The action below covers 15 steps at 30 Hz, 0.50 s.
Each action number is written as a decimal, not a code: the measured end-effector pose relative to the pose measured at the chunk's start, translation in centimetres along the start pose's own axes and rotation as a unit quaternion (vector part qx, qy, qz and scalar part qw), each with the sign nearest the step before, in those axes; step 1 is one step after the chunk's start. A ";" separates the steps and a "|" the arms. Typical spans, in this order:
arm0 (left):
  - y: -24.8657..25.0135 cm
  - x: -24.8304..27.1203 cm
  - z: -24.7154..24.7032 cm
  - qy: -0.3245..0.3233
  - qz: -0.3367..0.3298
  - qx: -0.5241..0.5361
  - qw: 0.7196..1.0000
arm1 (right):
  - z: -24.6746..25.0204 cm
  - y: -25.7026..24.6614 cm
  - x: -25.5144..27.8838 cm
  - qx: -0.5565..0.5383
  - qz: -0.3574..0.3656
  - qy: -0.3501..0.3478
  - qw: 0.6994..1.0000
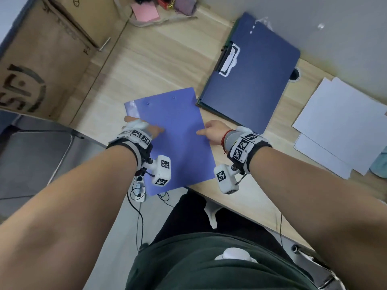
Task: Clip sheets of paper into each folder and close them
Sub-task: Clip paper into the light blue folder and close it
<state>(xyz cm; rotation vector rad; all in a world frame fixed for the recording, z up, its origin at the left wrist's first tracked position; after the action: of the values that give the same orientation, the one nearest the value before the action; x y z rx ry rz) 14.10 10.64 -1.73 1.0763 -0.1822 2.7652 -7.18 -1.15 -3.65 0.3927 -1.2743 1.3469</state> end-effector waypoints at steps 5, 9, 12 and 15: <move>-2.3 1.1 1.2 -0.035 0.026 0.053 0.998 | -0.3 0.2 0.5 0.007 0.013 0.001 1.000; -3.5 0.8 3.6 0.025 0.008 0.047 0.999 | -1.0 0.3 1.1 -0.004 0.013 -0.038 0.999; -3.5 1.9 6.2 0.053 -0.013 0.072 0.996 | -1.5 -0.4 1.8 -0.005 0.040 -0.049 0.998; -3.3 2.4 8.4 0.062 -0.019 0.085 0.994 | -0.7 -1.1 1.3 -0.070 0.084 -0.040 0.993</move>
<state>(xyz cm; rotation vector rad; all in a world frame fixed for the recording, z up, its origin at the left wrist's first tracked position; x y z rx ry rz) 18.55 12.65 6.26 0.9299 0.0915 2.8427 -6.23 -0.27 -2.31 0.2475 -1.4857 1.3833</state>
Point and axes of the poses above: each hand's wrist, its own x-axis away from the middle knuckle, its own z-axis out of the back of the hand, y = z × x, the point moved 4 cm from there along -x, towards the middle knuckle, and after that the axes turned 5 degrees about y, right-handed, at the moved point
